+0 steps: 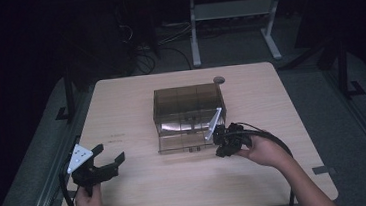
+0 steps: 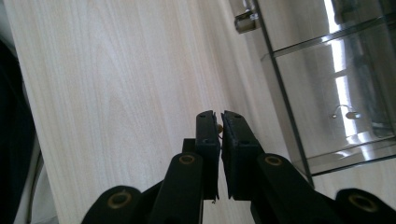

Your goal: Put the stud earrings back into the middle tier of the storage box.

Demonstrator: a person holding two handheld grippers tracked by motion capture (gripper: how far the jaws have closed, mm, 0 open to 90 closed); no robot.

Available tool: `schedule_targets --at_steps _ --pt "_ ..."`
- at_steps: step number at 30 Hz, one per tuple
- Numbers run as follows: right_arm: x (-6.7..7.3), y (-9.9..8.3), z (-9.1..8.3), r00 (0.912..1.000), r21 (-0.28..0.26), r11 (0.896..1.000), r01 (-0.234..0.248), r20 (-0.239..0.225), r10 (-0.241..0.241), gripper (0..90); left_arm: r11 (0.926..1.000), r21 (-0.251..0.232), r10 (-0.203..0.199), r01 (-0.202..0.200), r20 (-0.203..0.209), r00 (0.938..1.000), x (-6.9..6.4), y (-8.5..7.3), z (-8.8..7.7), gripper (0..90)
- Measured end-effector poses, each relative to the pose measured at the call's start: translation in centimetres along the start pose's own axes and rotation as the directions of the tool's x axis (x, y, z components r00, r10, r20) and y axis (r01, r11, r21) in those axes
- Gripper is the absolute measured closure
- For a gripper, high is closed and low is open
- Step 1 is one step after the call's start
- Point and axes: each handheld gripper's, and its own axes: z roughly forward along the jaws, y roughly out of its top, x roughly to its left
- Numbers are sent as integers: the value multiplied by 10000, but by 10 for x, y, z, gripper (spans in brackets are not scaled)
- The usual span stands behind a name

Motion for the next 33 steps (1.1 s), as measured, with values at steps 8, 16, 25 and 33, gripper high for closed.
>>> schedule_targets --at_steps 8,16,25,33 --pt "-11 6 -7 9998 -157 9997 -165 100 166 849 10000 12 51 -51 9 10000 1 0 -1 129" --pt "-21 11 -7 9994 -196 9993 -318 146 321 849 10000 -32 88 -88 -2 10000 0 0 -2 129" --pt "-33 19 -10 9982 -260 9983 -525 263 532 848 10000 -18 81 -81 19 10000 -1 0 -2 129" --pt "-42 23 -12 9972 -270 9972 -695 264 702 849 10000 -11 83 -83 -13 10000 0 -1 -4 129"
